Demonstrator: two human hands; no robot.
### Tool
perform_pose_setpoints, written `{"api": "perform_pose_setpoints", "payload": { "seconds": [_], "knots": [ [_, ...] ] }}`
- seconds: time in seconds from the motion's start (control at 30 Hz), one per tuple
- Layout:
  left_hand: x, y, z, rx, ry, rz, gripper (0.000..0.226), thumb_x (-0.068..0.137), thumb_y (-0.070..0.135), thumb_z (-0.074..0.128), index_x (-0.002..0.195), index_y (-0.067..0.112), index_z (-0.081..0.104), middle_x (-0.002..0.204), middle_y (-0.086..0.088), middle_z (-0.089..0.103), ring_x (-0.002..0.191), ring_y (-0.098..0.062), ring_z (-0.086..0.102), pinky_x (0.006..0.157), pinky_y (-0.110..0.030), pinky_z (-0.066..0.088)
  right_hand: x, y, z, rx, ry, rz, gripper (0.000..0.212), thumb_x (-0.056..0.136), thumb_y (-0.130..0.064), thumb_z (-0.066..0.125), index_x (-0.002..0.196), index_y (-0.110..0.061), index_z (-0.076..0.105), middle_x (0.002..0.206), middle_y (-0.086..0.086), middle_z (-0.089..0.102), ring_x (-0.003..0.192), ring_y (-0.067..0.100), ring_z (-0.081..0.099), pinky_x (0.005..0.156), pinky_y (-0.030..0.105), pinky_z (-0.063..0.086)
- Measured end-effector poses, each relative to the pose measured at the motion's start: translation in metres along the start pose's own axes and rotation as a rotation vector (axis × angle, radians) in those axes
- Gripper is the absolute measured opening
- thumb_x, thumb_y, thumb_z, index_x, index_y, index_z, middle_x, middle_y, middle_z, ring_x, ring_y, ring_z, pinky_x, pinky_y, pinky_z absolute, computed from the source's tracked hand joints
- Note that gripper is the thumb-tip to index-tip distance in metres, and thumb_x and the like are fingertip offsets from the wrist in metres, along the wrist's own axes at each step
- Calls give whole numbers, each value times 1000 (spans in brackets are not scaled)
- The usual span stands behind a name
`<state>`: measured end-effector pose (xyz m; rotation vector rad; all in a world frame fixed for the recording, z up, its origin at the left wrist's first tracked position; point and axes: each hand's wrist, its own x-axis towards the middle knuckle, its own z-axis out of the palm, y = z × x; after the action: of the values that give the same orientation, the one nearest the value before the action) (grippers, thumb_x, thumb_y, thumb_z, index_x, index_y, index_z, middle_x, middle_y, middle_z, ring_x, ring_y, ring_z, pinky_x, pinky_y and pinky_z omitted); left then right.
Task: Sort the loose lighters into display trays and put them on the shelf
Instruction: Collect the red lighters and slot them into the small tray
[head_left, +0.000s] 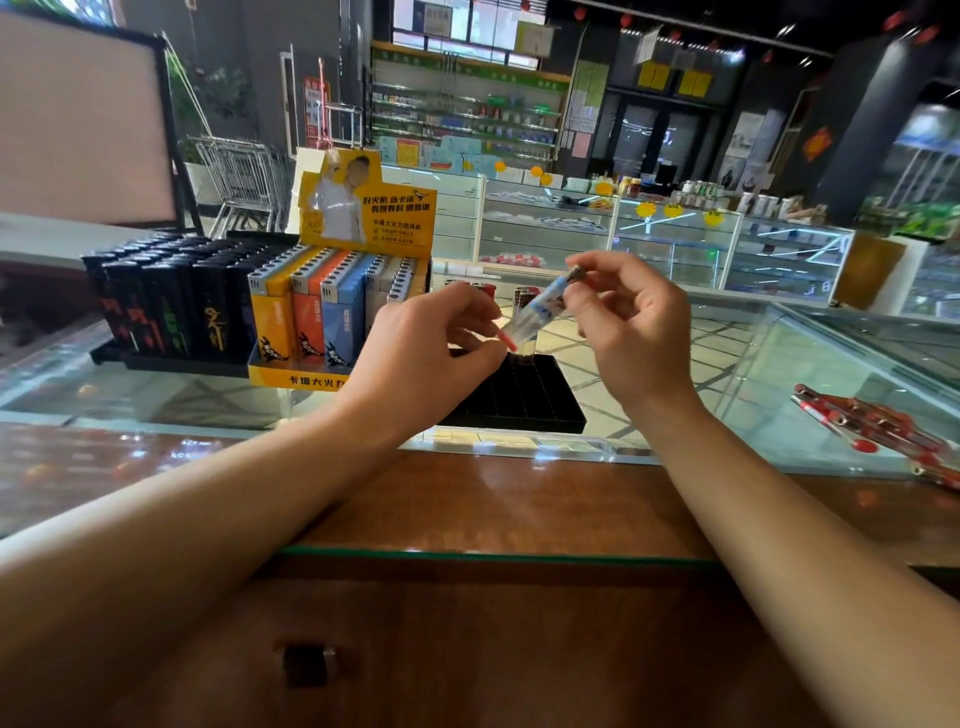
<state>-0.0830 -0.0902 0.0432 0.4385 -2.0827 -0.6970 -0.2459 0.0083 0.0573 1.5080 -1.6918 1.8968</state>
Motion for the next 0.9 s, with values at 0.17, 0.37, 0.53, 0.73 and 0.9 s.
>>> {"api": "perform_pose_setpoints", "payload": {
  "seconds": [0.17, 0.37, 0.53, 0.73, 0.9],
  "knots": [
    [-5, 4, -3, 260, 57, 284, 33, 87, 25, 67, 120, 16, 67, 109, 5, 71, 98, -7, 64, 86, -30, 57, 1, 11, -5, -170, 79, -34, 18, 89, -14, 63, 102, -27, 68, 86, -13, 66, 67, 11, 62, 60, 31, 54],
    [-5, 5, -2, 589, 1, 382, 49, 87, 39, 57, 129, 15, 64, 135, -3, 62, 132, -26, 49, 112, -44, 36, -2, 16, 3, -349, -40, -55, 19, 89, -12, 67, 105, -22, 71, 81, -18, 64, 60, -4, 54, 60, 11, 41],
    [-3, 3, -4, 721, -82, 284, 59, 87, 53, 48, 136, 22, 58, 147, 0, 51, 143, -26, 34, 121, -54, 15, -2, 20, 8, -487, -129, -119, 24, 89, -12, 67, 112, -20, 70, 100, -5, 72, 72, 3, 52, 72, 21, 46],
    [-2, 2, -5, 732, -119, 216, 69, 85, 60, 40, 145, 27, 46, 157, 2, 37, 150, -24, 18, 122, -53, 6, 0, 24, 11, -495, -121, -126, 18, 90, -16, 67, 107, -20, 64, 90, -8, 69, 65, 9, 58, 63, 27, 47],
    [-2, 1, -4, 733, -134, 203, 70, 85, 60, 38, 146, 27, 44, 158, 3, 35, 151, -23, 15, 122, -53, 2, 2, 31, 12, -622, -174, -176, 28, 87, -13, 70, 113, -20, 66, 105, -2, 67, 79, 9, 50, 70, 24, 38]
  ]
}}
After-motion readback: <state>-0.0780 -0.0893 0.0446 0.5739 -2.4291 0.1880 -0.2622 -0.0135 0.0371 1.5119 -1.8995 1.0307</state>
